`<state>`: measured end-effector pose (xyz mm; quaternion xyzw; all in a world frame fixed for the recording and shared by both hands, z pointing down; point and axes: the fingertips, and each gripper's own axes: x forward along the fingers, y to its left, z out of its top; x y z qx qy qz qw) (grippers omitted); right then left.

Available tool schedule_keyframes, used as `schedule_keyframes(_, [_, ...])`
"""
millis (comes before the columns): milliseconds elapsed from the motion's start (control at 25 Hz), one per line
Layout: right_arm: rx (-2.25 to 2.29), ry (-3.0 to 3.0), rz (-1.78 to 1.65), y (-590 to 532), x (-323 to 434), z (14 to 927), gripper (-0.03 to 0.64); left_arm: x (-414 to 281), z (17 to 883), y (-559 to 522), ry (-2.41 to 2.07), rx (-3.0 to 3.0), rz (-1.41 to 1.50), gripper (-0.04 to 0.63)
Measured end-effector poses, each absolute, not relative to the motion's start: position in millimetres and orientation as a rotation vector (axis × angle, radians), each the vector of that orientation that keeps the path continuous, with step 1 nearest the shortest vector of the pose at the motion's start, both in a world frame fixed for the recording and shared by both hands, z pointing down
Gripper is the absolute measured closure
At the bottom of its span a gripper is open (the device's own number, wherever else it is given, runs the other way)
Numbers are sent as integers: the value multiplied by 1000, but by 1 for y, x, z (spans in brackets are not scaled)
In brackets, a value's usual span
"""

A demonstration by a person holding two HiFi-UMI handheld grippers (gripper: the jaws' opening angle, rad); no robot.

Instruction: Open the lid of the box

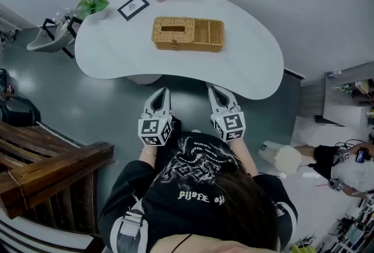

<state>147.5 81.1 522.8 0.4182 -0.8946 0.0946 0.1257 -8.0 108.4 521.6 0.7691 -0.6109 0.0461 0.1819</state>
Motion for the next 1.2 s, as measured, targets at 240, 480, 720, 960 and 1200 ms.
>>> schedule_keyframes(240, [1260, -2580, 283, 56, 125, 520, 591, -35, 521, 74, -1686, 2202, 136, 571])
schedule_keyframes(480, [1287, -2535, 266, 33, 98, 522, 591, -65, 525, 43, -1650, 2218, 130, 571])
schedule_keyframes(720, [1332, -2499, 278, 15, 71, 523, 591, -94, 527, 18, -1593, 2256, 135, 571])
schedule_keyframes(960, [1355, -2460, 273, 0, 44, 526, 591, -122, 526, -5, -1552, 2287, 112, 571])
schedule_keyframes(1200, [1318, -2460, 233, -13, 19, 524, 589, -144, 526, -19, -1563, 2281, 99, 571])
